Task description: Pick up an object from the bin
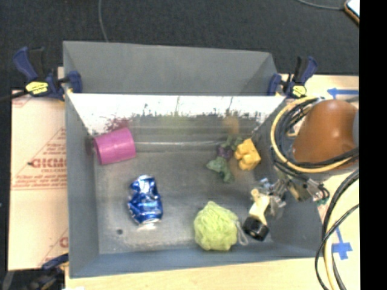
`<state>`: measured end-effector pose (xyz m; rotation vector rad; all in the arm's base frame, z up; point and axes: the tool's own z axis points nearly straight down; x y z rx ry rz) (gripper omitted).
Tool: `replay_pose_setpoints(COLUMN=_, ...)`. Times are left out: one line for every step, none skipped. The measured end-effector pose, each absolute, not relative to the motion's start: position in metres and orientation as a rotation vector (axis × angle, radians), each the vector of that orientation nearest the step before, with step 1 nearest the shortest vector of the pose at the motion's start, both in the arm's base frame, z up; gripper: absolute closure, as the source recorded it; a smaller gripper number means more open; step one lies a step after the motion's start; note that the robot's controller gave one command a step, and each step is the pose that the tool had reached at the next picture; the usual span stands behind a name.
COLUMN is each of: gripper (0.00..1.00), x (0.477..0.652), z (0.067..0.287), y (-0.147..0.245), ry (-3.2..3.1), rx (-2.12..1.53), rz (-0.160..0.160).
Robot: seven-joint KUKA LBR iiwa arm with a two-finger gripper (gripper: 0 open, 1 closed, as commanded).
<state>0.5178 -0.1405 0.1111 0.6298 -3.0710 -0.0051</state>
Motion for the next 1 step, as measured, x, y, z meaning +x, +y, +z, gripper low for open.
replay_pose_setpoints(gripper=1.00, x=0.5195, z=0.1453, y=-0.1415, ry=-3.077, rx=0.628, rz=0.000)
